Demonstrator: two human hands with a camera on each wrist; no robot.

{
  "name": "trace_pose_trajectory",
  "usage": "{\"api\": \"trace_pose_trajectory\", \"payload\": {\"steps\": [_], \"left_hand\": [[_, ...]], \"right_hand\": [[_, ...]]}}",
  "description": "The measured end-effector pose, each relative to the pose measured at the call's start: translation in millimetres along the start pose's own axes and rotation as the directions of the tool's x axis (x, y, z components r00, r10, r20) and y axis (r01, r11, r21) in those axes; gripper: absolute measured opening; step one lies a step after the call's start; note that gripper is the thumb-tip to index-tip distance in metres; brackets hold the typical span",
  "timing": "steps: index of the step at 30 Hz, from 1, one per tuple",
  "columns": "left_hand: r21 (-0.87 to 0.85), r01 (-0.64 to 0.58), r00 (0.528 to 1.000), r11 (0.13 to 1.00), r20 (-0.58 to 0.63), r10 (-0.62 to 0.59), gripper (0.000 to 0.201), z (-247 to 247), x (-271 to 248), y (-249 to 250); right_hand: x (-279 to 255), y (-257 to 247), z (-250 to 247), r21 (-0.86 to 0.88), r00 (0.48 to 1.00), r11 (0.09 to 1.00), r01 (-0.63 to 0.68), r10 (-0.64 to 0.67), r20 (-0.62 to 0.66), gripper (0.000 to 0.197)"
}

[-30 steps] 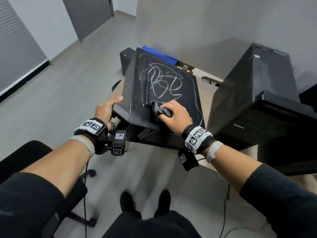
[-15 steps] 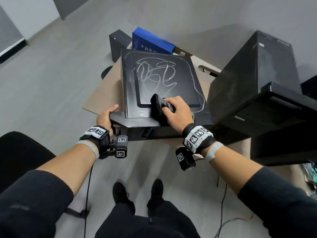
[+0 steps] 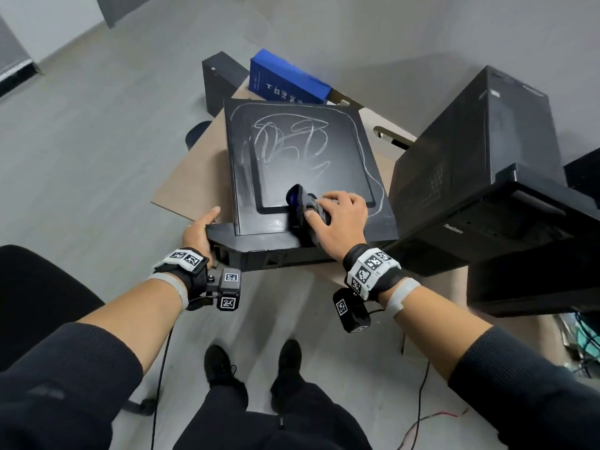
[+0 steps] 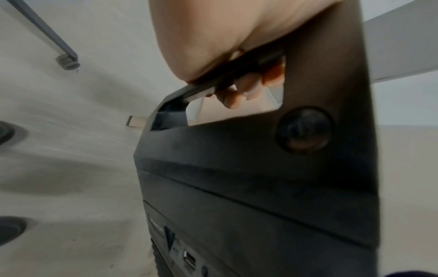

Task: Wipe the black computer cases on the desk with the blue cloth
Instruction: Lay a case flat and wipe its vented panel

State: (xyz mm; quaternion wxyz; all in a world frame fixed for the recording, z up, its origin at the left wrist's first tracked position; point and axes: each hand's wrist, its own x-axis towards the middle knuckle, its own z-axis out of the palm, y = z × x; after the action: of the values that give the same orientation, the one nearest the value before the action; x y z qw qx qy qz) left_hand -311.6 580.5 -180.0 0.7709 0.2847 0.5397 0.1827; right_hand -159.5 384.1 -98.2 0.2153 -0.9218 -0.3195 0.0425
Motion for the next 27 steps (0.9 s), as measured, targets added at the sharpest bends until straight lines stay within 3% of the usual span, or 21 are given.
{"api": "trace_pose_trajectory", "payload": {"steps": [4, 7, 12, 15, 17, 19, 22, 25, 27], "left_hand": [[0.012, -0.04, 0.999, 0.999, -0.015, 0.04, 0.016, -2.6, 3.6, -0.2], [0.14, -0.014, 1.0, 0.99, 0.015, 0.012, 0.026, -3.1, 2.0, 4.8], [0.291, 0.065, 0.986, 0.955, 0.129, -0.106, 0.045, 2.2, 4.1, 19.4], [0.289, 0.036, 0.993, 0.957, 0.098, -0.067, 0.038, 14.0, 3.0, 23.9], [0.345, -0.036, 0.999, 0.938, 0.025, 0.029, 0.043, 20.2, 5.9, 24.9], [0.491, -0.08, 0.993, 0.867, -0.041, 0.114, 0.054, 22.0, 12.6, 23.5], [0.697, -0.087, 0.978, 0.711, -0.075, 0.193, 0.072, 25.1, 6.9, 21.9], [0.836, -0.139, 0.955, 0.531, -0.029, 0.296, 0.059, 27.6, 4.0, 18.4], [0.852, -0.148, 0.951, 0.502, -0.017, 0.309, 0.055, 30.6, 3.5, 15.4]], "right_hand": [[-5.7, -4.6, 3.9, 0.139, 0.999, 0.99, 0.033, -0.032, -0.004, 0.04], [-5.9, -10.8, 10.3, 0.302, 0.999, 0.953, 0.01, -0.019, 0.026, 0.027], [-8.9, -24.3, 35.7, 0.133, 0.978, 0.973, 0.189, -0.199, 0.067, 0.033], [-20.6, -57.2, 57.6, 0.114, 0.905, 0.909, 0.4, -0.412, 0.111, 0.028], [-23.6, -74.6, 67.4, 0.099, 0.875, 0.886, 0.454, -0.464, 0.142, 0.026], [-22.2, -67.7, 65.6, 0.116, 0.876, 0.886, 0.449, -0.462, 0.14, 0.024], [-22.4, -14.5, 46.6, 0.131, 0.889, 0.893, 0.432, -0.446, 0.108, 0.025], [-15.2, 64.1, 13.5, 0.063, 0.955, 0.954, 0.292, -0.295, 0.028, 0.026], [-4.2, 103.4, -8.5, 0.01, 0.992, 0.992, 0.129, -0.129, 0.008, 0.026]]}}
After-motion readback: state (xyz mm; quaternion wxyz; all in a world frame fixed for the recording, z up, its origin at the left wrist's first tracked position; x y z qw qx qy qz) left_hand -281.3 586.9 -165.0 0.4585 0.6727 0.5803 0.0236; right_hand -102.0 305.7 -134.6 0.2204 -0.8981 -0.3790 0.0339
